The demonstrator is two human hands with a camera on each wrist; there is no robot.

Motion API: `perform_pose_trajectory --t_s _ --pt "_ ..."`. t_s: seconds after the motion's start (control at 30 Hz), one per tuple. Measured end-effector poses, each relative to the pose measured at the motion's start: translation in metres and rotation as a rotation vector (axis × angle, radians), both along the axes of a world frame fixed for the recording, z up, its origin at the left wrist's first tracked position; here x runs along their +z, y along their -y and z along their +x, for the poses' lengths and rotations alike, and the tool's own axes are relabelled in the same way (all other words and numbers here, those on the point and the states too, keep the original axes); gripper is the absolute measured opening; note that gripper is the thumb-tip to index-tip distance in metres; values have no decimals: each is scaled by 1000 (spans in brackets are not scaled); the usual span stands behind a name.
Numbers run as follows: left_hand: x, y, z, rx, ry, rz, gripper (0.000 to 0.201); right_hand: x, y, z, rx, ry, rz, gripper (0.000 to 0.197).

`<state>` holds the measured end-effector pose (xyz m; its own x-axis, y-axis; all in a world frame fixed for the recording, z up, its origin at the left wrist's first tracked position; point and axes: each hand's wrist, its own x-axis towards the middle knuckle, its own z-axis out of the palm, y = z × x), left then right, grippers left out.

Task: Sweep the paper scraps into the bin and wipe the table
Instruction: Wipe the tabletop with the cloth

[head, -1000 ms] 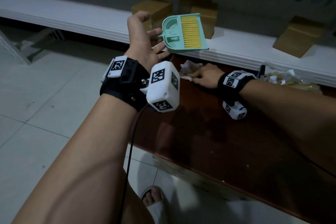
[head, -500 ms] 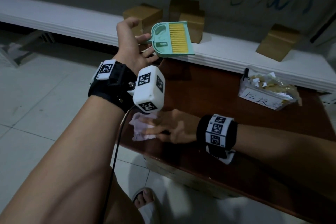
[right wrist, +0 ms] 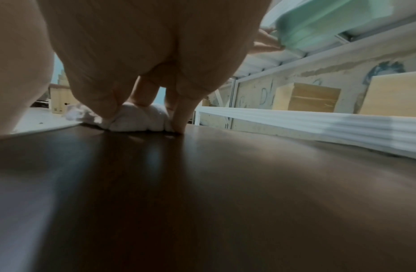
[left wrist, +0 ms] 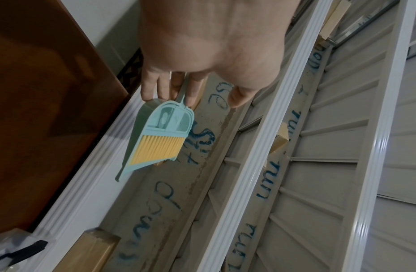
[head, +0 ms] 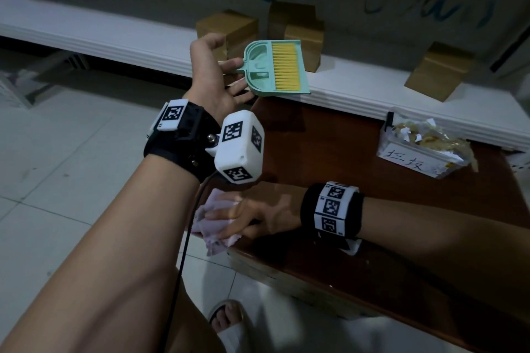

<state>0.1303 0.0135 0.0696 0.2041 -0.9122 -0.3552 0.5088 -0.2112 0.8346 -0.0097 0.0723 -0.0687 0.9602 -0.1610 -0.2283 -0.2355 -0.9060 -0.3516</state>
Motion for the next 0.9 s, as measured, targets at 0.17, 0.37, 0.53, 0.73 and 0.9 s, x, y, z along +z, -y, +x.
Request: perform_pose_trajectory --t_s 0.17,0.37,0.53,0.73,0.9 --pt "-2 2 -3 -16 -5 7 46 -19 12 19 7 -59 -141 45" --pt "-2 0 -7 -15 -16 -1 45 -6 22 23 -64 -4 -84 52" --pt "-3 2 -7 -38 -26 8 41 3 32 20 -194 -53 -95 44" --pt "-3 5 -4 -32 -30 13 44 3 40 23 -337 15 6 43" --pt "-3 6 3 -22 -35 5 44 14 50 12 -452 42 -30 28"
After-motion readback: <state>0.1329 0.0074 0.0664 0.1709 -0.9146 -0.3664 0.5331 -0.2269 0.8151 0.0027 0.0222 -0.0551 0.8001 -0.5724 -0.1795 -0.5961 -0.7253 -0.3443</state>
